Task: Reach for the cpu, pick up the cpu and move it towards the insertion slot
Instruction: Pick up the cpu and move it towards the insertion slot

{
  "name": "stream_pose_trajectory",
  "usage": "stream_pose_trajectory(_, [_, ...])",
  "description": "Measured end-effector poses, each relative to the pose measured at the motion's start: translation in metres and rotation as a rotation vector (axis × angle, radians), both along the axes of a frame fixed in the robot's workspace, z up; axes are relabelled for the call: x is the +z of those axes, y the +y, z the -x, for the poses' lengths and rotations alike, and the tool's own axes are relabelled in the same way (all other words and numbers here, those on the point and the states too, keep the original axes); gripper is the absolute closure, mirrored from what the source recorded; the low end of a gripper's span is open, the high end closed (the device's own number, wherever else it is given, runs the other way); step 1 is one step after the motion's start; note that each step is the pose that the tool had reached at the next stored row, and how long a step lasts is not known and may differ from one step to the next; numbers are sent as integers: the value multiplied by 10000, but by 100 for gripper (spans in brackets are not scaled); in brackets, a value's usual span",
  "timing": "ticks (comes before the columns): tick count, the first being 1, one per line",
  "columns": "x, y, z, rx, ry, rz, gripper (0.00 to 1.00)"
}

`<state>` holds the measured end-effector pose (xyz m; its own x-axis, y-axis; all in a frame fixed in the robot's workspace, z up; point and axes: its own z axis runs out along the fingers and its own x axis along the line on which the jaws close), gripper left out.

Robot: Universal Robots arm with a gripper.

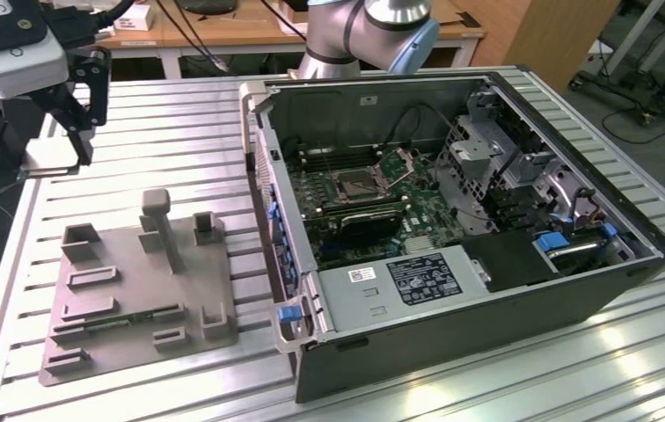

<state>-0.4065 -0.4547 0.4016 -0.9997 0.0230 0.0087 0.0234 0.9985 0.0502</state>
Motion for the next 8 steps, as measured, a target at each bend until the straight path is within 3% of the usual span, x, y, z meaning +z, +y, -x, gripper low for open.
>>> stream_pose_trajectory(8, [-1,0,-32,0,0,1,46])
